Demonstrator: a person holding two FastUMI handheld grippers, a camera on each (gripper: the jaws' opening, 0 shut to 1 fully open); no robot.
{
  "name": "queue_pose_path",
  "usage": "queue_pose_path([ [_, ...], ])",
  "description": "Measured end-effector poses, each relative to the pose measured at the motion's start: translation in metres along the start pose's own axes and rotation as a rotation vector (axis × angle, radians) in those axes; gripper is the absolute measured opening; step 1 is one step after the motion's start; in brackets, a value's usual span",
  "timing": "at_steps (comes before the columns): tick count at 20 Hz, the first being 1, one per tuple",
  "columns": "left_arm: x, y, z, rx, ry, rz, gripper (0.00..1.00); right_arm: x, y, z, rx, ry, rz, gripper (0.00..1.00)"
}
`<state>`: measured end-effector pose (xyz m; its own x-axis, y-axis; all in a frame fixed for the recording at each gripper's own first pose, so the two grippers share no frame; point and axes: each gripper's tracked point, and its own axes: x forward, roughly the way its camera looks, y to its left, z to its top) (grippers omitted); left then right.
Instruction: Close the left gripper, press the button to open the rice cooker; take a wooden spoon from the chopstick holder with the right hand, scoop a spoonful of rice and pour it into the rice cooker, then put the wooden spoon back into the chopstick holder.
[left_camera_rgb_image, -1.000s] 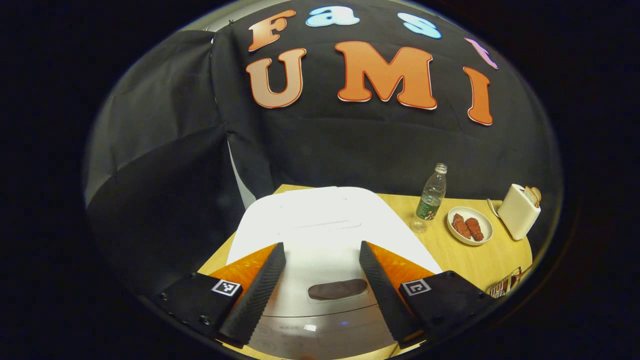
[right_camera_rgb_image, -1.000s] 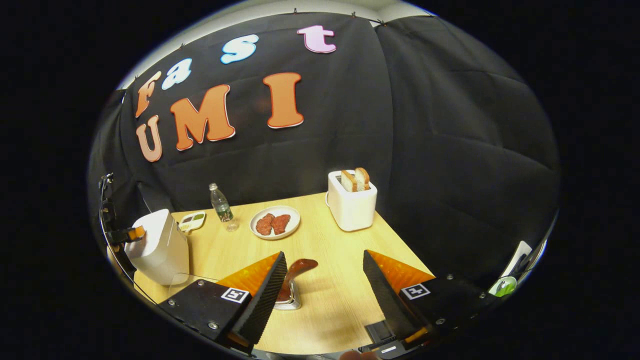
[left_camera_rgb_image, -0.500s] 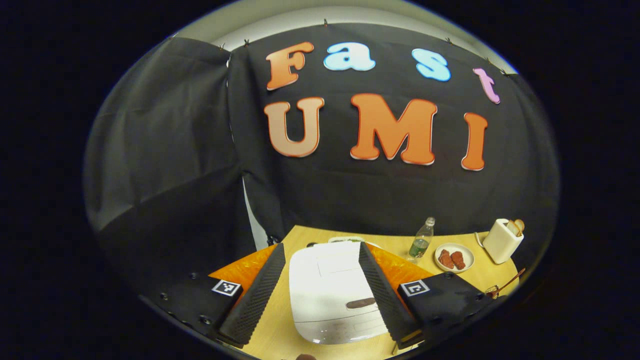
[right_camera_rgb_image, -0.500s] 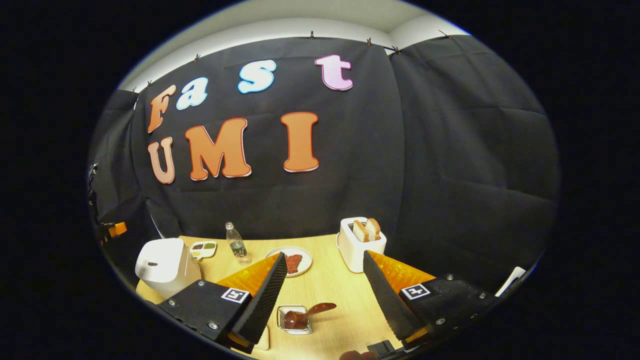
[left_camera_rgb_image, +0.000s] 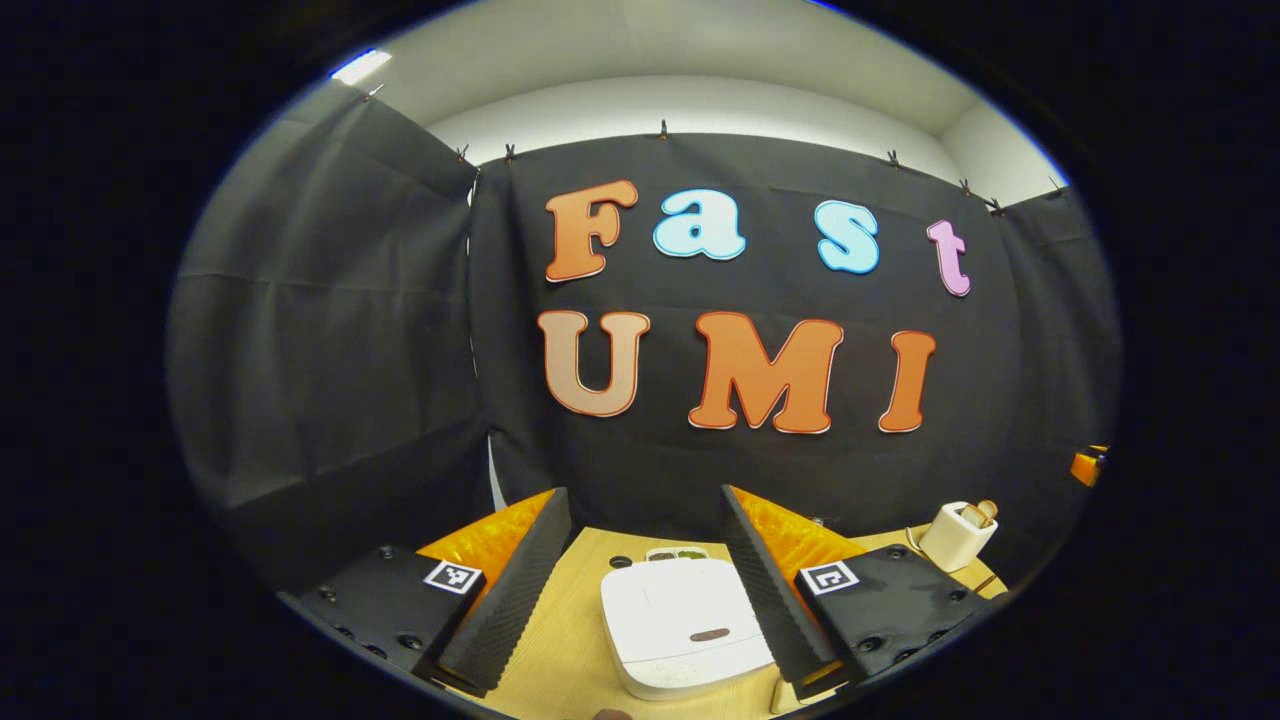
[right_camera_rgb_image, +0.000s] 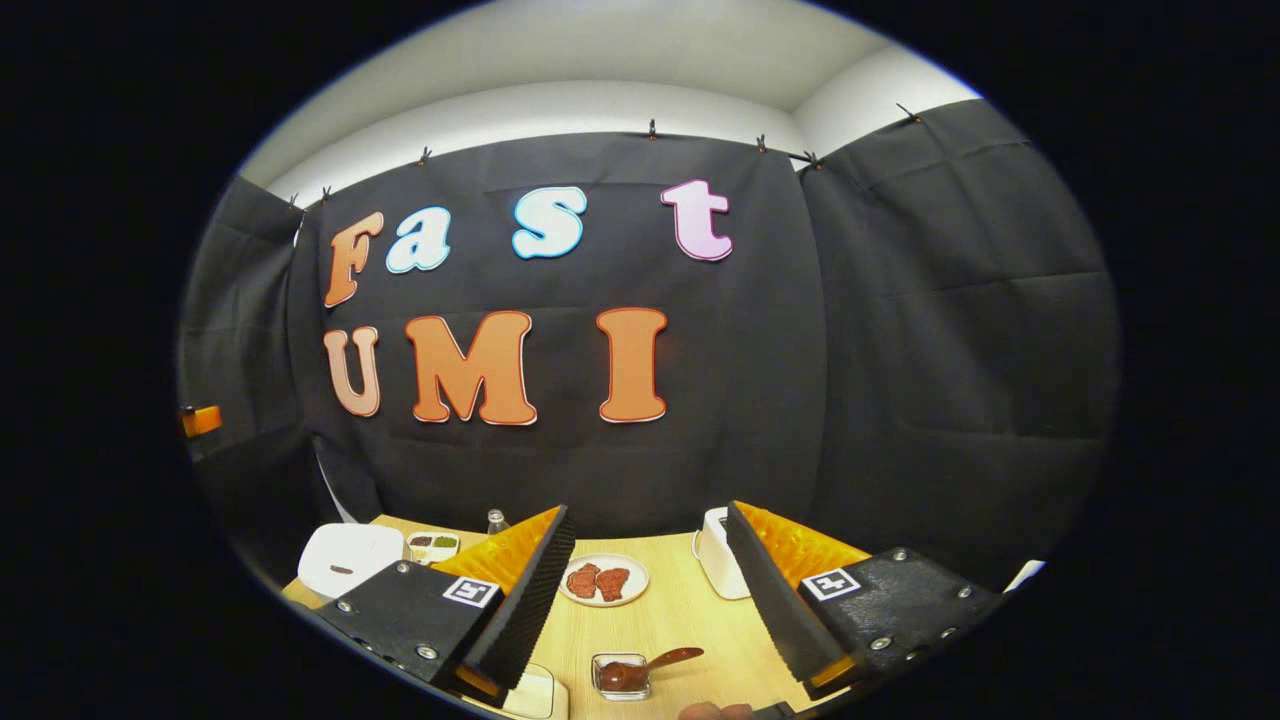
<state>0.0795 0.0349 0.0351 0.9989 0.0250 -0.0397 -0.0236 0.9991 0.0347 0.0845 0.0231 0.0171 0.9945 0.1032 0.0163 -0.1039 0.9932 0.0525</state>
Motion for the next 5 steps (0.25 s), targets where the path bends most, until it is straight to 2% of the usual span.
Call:
queue_pose_path([
  [5, -0.008, 0.017, 0.005, 0.016, -0.013, -0.007, 1.0, -0.006, 0.011, -0.004, 0.004, 0.016, -0.006, 0.95],
])
